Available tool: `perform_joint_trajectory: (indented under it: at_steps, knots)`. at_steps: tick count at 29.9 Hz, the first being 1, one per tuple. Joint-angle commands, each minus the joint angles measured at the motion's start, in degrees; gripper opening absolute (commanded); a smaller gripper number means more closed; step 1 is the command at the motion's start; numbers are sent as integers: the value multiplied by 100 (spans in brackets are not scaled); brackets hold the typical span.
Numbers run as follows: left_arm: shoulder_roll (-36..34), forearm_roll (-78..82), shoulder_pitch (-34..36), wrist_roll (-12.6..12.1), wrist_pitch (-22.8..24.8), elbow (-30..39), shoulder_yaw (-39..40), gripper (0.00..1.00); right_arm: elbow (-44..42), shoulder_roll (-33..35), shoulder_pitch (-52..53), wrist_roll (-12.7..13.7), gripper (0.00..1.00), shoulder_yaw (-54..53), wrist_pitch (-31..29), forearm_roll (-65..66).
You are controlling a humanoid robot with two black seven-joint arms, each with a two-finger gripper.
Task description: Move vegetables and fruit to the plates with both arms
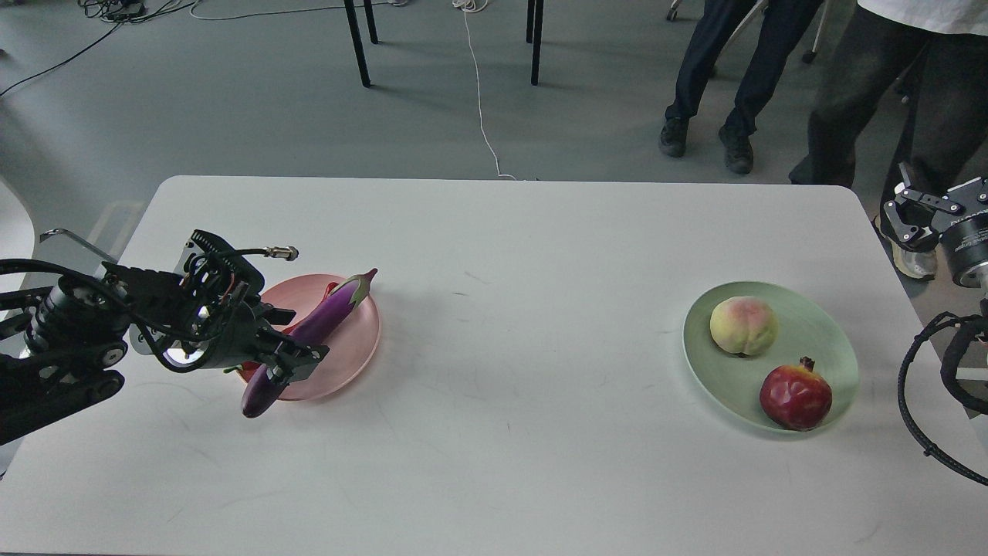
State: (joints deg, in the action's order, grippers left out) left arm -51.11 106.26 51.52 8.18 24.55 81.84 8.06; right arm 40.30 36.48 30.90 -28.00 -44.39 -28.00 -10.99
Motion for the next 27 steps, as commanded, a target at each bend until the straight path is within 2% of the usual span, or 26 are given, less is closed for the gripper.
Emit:
perform_joint_trajectory:
  at_steps: [1, 3, 6, 12, 18, 21, 22, 27]
  knots:
    - [14, -692, 8, -9, -3, -177, 537, 87, -22, -9, 47, 0, 99, 18, 0, 9]
    - [57, -1306, -1, -9, -29, -352, 914, 95, -75, -18, 56, 0, 99, 27, 0, 10]
    - [180, -2509, -36, -18, -195, -721, 1416, 98, -84, -123, 65, 0, 99, -17, 0, 10]
    - [786, -5374, -1, -9, -486, -1793, 1935, 98, -101, -281, 126, 0, 99, -395, 0, -34]
    - [1349, -7581, -28, 8, -495, -2558, 2506, 98, -356, -772, 548, 0, 99, -457, 0, -34]
    - [1385, -7761, -28, -1, -495, -2603, 2542, 98, -365, -809, 549, 0, 99, -474, 0, -34]
    - [1594, -8726, -36, -1, -495, -2917, 2655, 98, -374, -887, 540, 0, 99, -648, 0, -43]
    - [1596, -8736, -36, -1, -495, -2920, 2656, 98, -374, -888, 540, 0, 99, -650, 0, -43]
